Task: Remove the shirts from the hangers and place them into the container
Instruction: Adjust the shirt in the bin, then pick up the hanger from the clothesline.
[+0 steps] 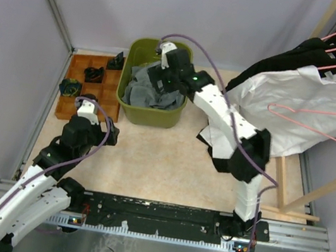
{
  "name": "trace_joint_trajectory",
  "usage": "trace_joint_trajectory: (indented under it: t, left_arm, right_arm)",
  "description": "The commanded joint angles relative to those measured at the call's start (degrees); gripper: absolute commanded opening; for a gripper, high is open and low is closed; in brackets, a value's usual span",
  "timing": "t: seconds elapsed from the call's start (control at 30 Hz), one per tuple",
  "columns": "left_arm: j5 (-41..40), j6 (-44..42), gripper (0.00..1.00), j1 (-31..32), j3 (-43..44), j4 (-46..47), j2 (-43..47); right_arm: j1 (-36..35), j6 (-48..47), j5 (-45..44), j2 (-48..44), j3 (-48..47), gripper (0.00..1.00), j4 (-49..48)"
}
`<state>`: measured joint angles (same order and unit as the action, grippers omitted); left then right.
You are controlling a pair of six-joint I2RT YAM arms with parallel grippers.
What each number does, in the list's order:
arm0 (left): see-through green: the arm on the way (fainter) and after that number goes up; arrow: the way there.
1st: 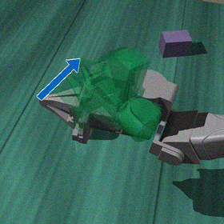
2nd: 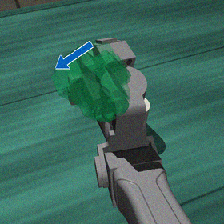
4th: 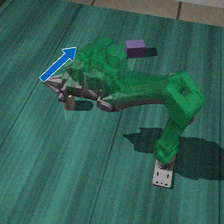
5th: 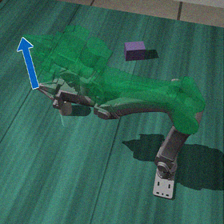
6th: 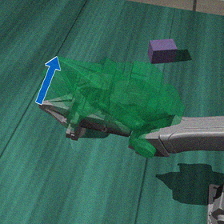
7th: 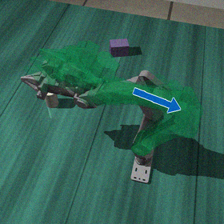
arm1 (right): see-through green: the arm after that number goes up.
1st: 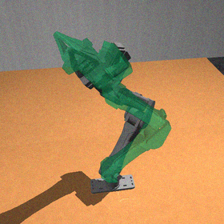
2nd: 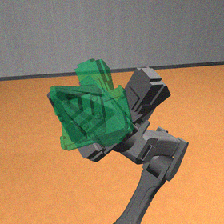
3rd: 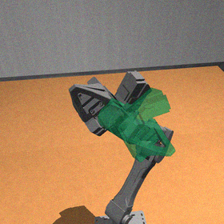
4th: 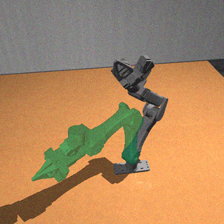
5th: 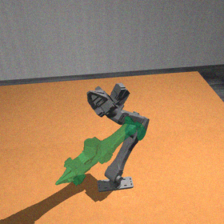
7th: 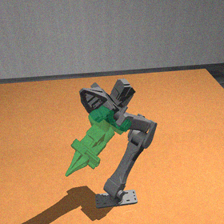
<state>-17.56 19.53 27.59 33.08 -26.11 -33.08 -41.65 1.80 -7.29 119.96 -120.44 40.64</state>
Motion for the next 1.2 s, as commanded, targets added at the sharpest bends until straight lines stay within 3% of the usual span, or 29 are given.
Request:
trace_joint_trajectory:
  t: [0.0, 0.3, 0.6, 0.77, 0.9, 1.07, 1.17]
  left_arm:
    - [3.5, -1.8, 0.99, -0.1, 2.5, 1.1, 0.9]
    - [10.9, 1.7, 0.99, -0.1, 5.5, 1.4, -1.0]
    - [15.0, 5.0, 0.99, -0.1, 9.0, 5.7, -1.9]
    - [23.9, 4.5, 0.99, -0.1, 10.6, 12.7, -3.9]
    - [32.6, 4.1, 0.99, 0.0, 11.2, 21.8, -7.8]
    - [43.0, 3.3, 0.95, -0.1, 15.5, 29.7, -18.1]
    - [47.9, 4.9, 0.91, 0.3, 19.9, 34.0, -26.2]
  right_arm:
    - [-0.9, -1.6, 8.0, -20.1, 16.9, 0.99, -16.7]
    - [-1.2, -4.3, 23.9, -44.6, 53.4, 0.99, -41.9]
    - [-2.3, -7.7, 44.9, -59.3, 81.0, 0.97, -55.8]
    - [-6.2, -11.1, 40.8, -63.9, 95.0, 0.99, -59.4]
    - [-7.3, -9.9, 38.7, -63.0, 100.9, 0.97, -59.8]
    - [-7.5, -2.1, 28.4, -61.1, 106.2, 0.95, -65.9]
    - [-7.5, 0.8, 27.1, -60.5, 108.4, 0.95, -70.6]
